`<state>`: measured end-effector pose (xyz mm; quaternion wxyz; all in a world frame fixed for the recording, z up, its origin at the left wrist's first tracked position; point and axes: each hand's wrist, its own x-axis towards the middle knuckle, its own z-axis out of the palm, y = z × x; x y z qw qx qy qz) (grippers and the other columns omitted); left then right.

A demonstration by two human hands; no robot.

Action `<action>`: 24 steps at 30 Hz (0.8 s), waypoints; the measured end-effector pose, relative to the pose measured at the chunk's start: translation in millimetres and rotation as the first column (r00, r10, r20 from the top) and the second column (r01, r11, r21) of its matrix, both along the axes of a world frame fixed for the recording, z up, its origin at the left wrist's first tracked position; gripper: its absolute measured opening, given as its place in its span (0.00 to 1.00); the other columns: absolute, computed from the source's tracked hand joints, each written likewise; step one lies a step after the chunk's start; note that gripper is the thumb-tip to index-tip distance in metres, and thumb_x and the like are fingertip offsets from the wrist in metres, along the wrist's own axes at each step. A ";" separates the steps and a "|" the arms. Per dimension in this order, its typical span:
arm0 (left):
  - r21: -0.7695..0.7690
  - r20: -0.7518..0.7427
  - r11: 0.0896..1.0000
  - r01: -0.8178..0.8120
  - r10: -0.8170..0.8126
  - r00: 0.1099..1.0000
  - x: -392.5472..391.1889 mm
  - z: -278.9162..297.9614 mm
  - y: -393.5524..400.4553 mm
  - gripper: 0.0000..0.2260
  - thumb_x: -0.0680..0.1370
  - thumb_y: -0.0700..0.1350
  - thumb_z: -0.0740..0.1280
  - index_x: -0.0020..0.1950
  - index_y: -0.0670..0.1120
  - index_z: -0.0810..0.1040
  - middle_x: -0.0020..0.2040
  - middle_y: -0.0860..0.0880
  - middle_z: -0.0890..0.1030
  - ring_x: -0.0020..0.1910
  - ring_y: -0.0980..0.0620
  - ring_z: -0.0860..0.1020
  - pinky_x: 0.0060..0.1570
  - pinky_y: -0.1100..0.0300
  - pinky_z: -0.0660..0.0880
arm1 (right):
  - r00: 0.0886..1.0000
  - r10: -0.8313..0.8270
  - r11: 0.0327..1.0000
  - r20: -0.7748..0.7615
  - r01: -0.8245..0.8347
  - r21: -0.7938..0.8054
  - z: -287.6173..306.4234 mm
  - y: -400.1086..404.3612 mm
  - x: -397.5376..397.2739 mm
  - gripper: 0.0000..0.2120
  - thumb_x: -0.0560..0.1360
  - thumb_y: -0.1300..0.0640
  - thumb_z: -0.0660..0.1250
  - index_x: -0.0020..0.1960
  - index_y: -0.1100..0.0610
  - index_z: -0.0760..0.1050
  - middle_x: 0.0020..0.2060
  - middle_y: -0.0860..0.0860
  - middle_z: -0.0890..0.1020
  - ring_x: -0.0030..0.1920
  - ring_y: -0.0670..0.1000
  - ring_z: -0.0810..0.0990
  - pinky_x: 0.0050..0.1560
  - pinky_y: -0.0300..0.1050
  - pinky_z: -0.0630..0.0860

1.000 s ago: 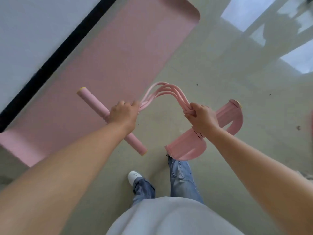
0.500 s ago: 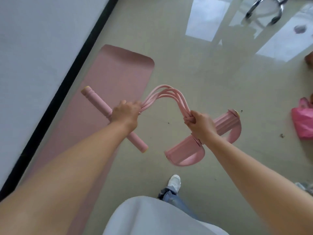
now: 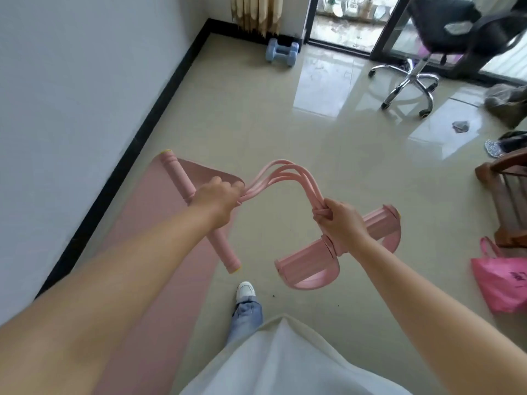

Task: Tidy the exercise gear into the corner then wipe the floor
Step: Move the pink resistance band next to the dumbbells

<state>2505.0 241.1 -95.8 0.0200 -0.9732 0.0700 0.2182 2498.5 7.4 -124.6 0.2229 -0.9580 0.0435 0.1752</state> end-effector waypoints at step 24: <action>0.031 -0.047 0.999 -0.036 0.038 0.998 577.6 25.7 9.3 0.18 0.74 0.34 0.57 0.59 0.52 0.68 0.56 0.47 0.75 0.60 0.43 0.71 0.53 0.43 0.76 | 0.934 0.357 0.932 0.009 -0.356 -0.067 51.0 8.9 612.6 0.12 0.77 0.55 0.62 0.37 0.48 0.62 0.42 0.49 0.72 0.46 0.49 0.68 0.39 0.41 0.64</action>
